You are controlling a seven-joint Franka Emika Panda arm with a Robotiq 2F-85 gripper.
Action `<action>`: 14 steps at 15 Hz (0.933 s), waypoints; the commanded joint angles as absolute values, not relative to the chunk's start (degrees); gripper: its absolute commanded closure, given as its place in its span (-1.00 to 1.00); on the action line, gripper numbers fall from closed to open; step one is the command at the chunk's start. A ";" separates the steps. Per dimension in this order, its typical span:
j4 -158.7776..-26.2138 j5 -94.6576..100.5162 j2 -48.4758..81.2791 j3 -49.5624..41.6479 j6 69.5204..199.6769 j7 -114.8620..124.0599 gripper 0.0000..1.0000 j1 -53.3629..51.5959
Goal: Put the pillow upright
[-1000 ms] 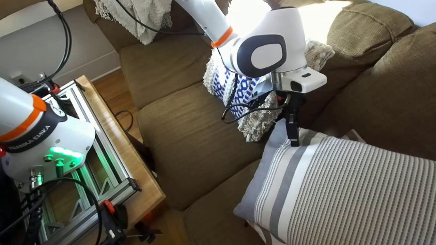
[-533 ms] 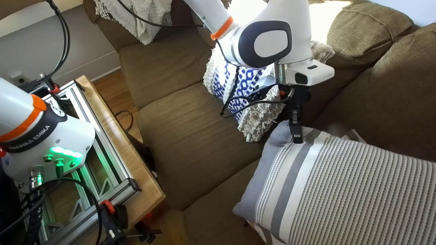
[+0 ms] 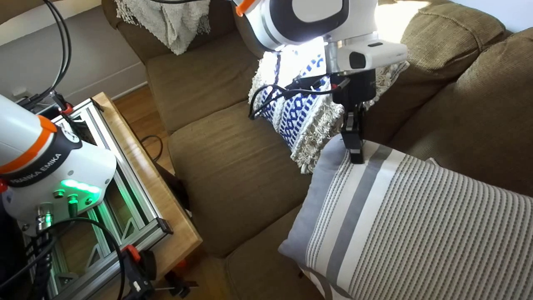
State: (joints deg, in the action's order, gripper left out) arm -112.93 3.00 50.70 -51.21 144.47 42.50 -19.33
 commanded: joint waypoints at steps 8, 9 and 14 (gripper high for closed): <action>-120.58 15.50 33.75 -54.83 125.62 62.80 0.94 -34.32; -120.72 16.86 32.81 -54.24 125.26 65.23 0.94 -34.96; -118.77 19.32 32.65 -50.10 125.11 66.95 0.74 -31.06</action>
